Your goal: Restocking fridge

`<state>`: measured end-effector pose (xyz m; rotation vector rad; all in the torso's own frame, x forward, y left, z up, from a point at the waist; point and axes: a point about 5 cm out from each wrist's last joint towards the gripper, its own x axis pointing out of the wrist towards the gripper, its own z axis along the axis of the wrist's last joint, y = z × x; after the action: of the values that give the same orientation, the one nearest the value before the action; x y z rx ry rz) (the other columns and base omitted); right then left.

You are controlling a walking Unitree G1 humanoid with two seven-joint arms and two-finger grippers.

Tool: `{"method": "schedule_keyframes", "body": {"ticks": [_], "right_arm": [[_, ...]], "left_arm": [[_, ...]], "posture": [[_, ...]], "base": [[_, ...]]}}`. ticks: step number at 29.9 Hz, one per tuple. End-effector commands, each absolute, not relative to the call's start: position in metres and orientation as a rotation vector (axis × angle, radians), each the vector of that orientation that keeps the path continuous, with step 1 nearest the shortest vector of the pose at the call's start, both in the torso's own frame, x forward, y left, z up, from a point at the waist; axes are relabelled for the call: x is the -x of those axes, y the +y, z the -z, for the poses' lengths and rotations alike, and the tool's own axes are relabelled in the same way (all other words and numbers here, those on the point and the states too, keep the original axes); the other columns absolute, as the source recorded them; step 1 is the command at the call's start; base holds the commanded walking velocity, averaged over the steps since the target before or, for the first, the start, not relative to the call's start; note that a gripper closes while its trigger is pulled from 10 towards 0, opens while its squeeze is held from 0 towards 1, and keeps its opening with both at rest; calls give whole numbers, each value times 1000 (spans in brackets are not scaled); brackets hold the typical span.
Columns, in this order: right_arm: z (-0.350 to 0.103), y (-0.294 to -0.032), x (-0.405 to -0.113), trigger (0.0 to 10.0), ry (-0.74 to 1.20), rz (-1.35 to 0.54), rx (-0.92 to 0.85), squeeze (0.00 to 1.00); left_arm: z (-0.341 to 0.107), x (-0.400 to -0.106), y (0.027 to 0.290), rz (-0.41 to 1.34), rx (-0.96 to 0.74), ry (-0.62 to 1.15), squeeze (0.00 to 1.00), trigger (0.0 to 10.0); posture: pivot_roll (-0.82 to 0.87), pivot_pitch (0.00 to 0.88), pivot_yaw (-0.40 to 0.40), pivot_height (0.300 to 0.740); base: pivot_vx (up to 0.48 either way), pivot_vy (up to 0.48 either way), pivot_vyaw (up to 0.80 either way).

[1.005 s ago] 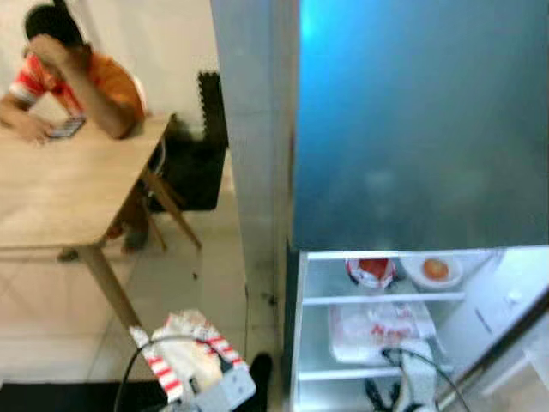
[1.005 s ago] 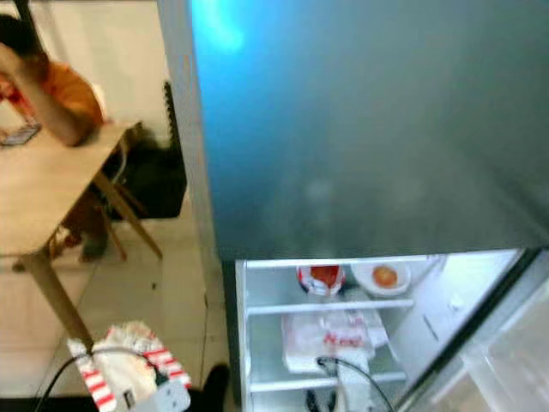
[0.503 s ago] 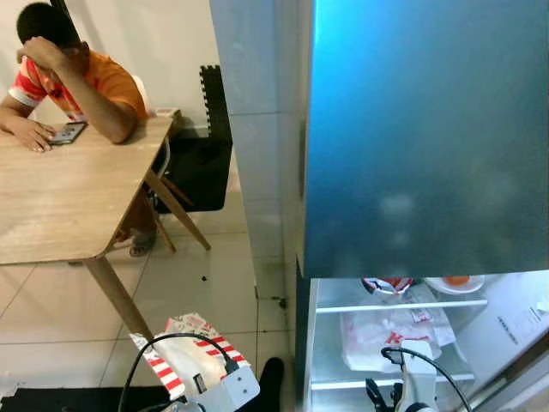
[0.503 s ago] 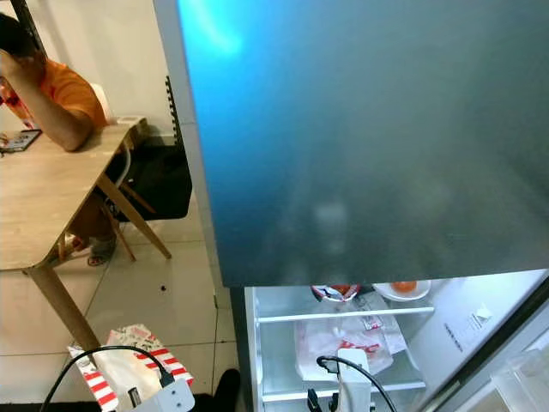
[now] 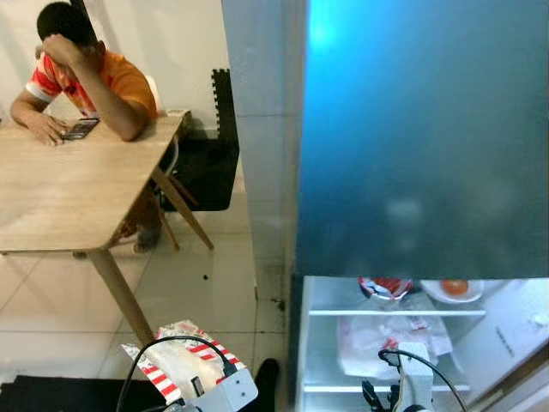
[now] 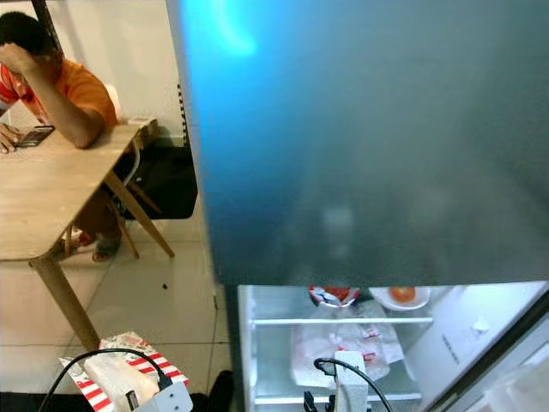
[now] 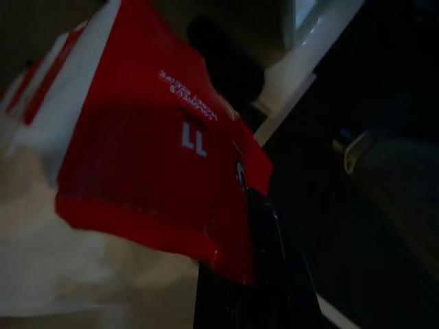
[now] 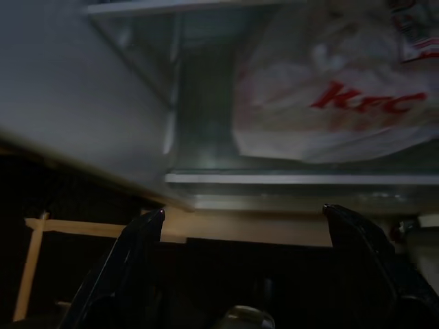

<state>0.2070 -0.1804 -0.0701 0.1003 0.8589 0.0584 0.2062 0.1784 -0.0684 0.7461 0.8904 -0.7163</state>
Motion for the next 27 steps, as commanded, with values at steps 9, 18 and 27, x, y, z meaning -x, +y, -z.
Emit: {"method": "schedule_keyframes", "body": {"ticks": [9,18,27], "right_arm": [[70,-184,-207,10000,858,-39,-110,0],[70,-184,-206,10000,860,-42,-110,0],[72,-183,-203,10000,867,-50,-108,0]], "left_arm": [[70,-203,178,723,-749,900,0,10000],[72,-201,179,696,-733,900,0,10000],[75,-194,178,703,-746,900,0,10000]], "posture": [[-14,22,31,740],[-12,23,29,740],[-13,41,23,740]], "base": [[0,-421,0],[0,-87,0],[0,0,0]]}}
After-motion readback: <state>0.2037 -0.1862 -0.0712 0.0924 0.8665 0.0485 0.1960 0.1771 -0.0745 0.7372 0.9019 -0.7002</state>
